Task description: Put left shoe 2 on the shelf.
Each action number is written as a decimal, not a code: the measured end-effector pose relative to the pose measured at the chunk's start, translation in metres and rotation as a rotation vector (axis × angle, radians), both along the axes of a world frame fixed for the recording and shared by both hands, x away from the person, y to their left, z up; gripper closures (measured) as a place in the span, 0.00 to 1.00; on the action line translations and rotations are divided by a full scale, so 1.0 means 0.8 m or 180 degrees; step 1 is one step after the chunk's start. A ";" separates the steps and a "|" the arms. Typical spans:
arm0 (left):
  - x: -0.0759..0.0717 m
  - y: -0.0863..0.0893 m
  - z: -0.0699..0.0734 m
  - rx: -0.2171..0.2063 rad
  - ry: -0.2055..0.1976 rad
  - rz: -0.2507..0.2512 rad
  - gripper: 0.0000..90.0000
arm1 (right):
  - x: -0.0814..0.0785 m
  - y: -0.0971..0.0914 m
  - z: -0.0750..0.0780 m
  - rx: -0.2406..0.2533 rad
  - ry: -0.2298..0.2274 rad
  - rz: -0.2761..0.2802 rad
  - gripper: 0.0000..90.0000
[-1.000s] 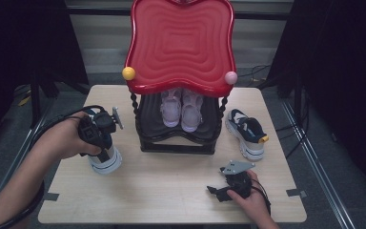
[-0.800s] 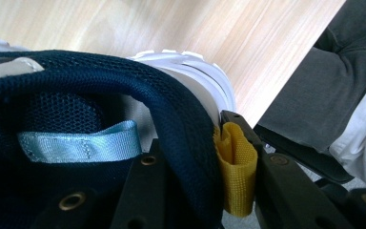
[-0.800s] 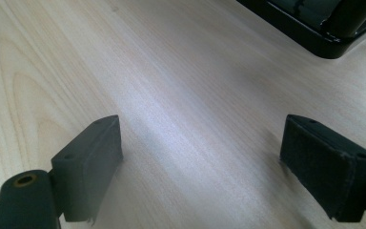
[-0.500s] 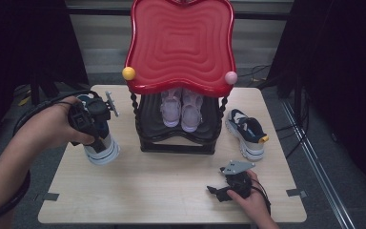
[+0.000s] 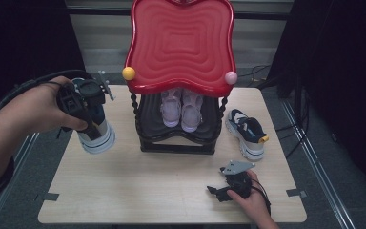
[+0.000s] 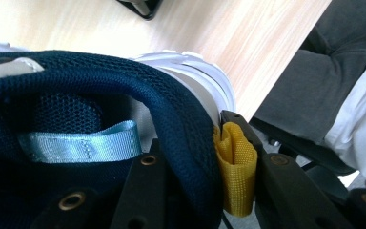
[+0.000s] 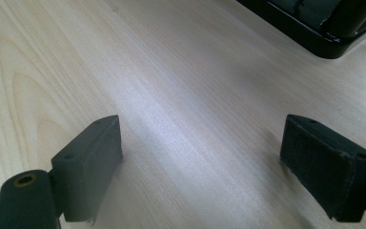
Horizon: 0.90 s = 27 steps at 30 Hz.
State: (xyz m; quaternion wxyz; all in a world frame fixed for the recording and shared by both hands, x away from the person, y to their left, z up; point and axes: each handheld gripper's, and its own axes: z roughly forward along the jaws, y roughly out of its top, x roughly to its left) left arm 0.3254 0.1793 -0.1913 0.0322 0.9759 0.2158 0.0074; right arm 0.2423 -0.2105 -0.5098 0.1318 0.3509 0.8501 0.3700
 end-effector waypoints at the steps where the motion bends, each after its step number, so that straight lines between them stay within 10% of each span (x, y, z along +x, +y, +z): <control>1: 0.000 -0.002 0.009 0.0023 -0.0024 -0.0009 0.80 | 0.000 0.000 0.000 0.0000 0.0001 -0.0001 0.15; 27: -0.006 -0.035 0.123 0.0123 -0.0540 -0.0326 0.80 | 0.000 0.000 0.000 0.0007 -0.0006 -0.0003 0.15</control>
